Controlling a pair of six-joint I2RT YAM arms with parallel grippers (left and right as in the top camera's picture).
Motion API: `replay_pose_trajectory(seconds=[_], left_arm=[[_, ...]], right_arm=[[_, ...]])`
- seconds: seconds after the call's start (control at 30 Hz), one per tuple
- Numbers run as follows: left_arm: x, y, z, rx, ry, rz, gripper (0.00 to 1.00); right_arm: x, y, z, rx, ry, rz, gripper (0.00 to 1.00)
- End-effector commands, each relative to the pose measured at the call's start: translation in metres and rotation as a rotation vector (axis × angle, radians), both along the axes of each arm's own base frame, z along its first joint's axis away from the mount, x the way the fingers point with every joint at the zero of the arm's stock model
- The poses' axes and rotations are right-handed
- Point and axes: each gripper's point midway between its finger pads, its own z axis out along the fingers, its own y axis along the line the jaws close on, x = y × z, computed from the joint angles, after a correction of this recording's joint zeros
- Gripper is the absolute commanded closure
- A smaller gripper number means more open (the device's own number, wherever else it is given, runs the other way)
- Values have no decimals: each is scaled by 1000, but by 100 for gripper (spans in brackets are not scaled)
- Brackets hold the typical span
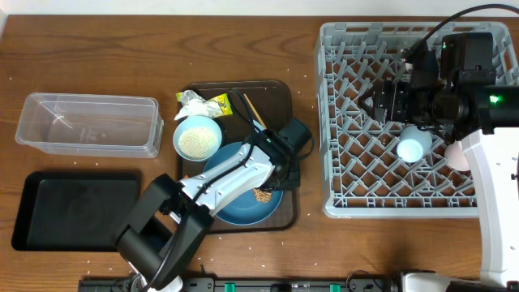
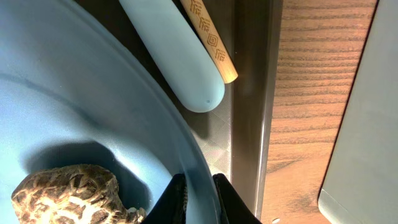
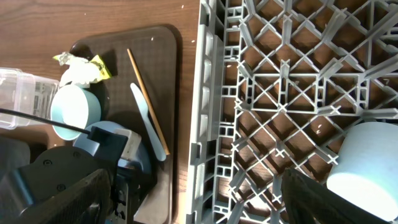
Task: Sort waste into correct bins and load items into the dishwasher rack
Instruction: 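Grasp the rim of the blue plate with the left gripper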
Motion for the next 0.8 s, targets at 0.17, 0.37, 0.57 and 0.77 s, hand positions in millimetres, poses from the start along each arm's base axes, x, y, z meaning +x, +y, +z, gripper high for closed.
replay_pose_trajectory(seconds=[0.17,0.37,0.57,0.77], left_arm=[[-2,-13,8,8,-14,-44,94],[-12,-29,15,5,-34,-120,92],[-20,-29,14,17,-20,-136,88],[-22,-11,11,129,-52,-163,93]], right_arm=[[-1,3,-1,-9,0,20,18],[0,3,-1,-10,-4,20,18],[1,3,0,-10,-11,19,18],[1,3,0,-9,-11,20,18]])
